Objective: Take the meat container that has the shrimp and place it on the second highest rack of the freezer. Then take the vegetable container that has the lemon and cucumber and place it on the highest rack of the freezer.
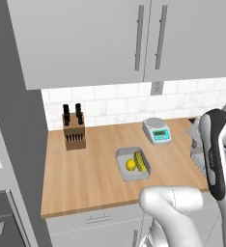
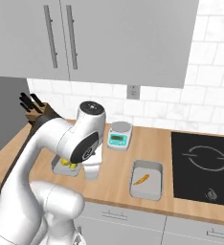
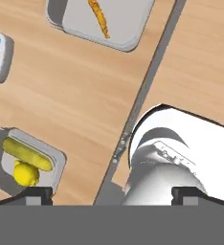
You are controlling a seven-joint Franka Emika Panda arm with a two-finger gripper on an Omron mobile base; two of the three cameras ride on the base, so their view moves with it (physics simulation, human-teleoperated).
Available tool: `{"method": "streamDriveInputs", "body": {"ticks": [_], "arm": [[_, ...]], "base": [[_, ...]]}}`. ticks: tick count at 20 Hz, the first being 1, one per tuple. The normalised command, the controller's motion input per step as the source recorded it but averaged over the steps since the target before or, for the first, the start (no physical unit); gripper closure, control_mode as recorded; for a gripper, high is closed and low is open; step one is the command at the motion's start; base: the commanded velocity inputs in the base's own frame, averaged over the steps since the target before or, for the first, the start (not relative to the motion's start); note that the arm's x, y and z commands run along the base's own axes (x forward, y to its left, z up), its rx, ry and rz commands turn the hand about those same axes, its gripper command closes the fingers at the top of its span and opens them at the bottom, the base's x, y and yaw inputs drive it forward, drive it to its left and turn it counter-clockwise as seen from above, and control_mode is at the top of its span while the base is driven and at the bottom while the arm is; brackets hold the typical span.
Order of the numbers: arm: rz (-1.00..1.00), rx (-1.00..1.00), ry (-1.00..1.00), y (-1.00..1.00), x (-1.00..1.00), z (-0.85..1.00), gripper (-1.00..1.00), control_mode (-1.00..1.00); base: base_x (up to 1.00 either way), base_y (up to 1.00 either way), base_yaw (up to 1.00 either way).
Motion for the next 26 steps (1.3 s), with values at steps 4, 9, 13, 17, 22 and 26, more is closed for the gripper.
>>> {"method": "streamDriveInputs", "body": {"ticks": [4,9,13,17,22,26], "arm": [[-0.51,0.11,0.08,-1.0,-0.57,-0.41,-1.0,-1.0],[-0.35,0.05,0.02,-1.0,-0.5,-0.25,-1.0,-1.0],[-0.11,0.0,0.0,-0.65,-0.02,0.0,-1.0,-1.0],[-0.01,0.0,0.02,-0.45,0.14,0.01,-1.0,-1.0],[0.0,0.0,0.11,-0.26,0.41,0.0,-1.0,-1.0],[0.0,0.0,0.05,-0.06,0.54,0.0,-1.0,-1.0]], "base": [[0.0,0.0,0.0],[0.0,0.0,0.0],[0.0,0.0,0.0],[0.0,0.0,0.0],[0.0,0.0,0.0],[0.0,0.0,0.0]]}}
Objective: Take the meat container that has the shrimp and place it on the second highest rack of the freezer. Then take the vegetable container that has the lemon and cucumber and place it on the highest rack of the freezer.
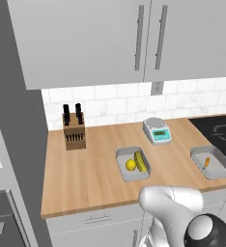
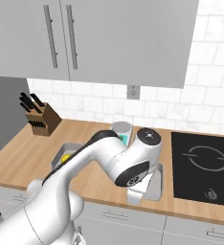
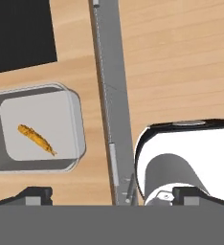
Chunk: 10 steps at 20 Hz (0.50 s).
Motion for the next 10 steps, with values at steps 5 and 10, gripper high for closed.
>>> {"method": "streamDriveInputs", "body": {"ticks": [5,10], "arm": [[0.0,0.0,0.0,0.0,0.27,-0.17,-1.0,-1.0],[0.01,-0.03,0.04,0.0,0.25,-0.33,-1.0,-1.0]], "base": [[0.0,0.0,0.0],[0.0,0.0,0.0]]}}
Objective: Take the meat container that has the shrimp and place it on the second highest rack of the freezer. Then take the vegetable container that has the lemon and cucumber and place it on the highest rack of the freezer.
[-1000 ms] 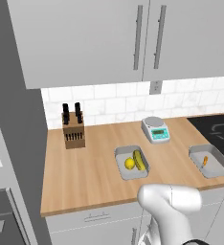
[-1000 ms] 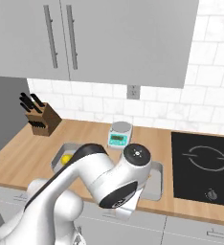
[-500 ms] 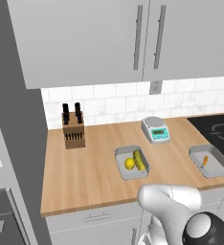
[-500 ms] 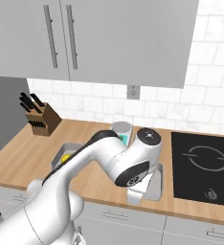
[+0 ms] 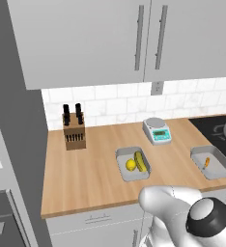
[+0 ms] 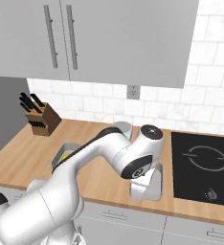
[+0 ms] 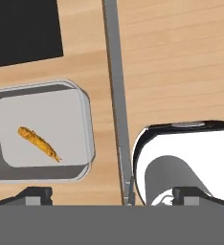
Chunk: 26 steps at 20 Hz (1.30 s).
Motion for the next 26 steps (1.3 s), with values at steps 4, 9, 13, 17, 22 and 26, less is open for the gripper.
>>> {"method": "streamDriveInputs", "body": {"ticks": [4,9,13,17,22,26], "arm": [[0.01,-0.03,0.02,-0.02,0.11,-0.51,-1.0,-1.0],[0.0,0.0,0.0,-0.05,0.01,-0.45,-1.0,-1.0],[0.03,0.0,0.0,-0.04,0.23,-0.3,-1.0,-1.0],[0.09,0.0,0.01,-0.09,0.4,-0.28,-1.0,-1.0],[0.14,0.0,0.0,-0.22,0.25,-0.28,-1.0,-1.0],[0.03,0.0,0.0,-0.16,0.07,-0.29,-1.0,-1.0]], "base": [[0.0,0.0,0.0],[0.0,0.0,0.0],[0.0,0.0,0.0],[0.0,0.0,0.0],[0.0,0.0,0.0],[0.0,0.0,0.0]]}}
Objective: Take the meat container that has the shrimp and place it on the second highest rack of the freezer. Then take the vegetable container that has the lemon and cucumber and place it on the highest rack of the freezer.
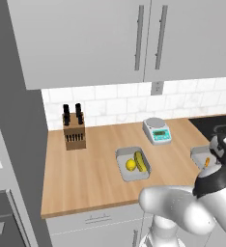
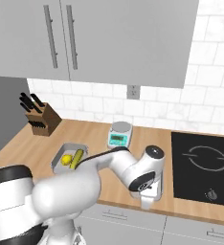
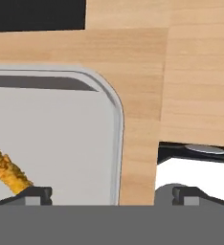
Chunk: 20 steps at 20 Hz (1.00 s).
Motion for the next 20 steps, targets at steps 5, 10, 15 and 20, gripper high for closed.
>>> {"method": "streamDriveInputs", "body": {"ticks": [5,10,15,20], "arm": [[0.0,0.0,0.0,-0.01,0.23,-0.32,-1.0,-1.0],[0.0,0.0,0.04,0.01,0.43,-0.3,-1.0,-1.0],[0.0,-0.01,0.05,0.0,0.26,-0.23,1.0,-1.0],[0.0,0.0,0.0,0.02,0.02,-0.06,1.0,-1.0]], "base": [[0.0,0.0,0.0],[0.0,0.0,0.0],[0.0,0.0,0.0],[0.0,0.0,0.0]]}}
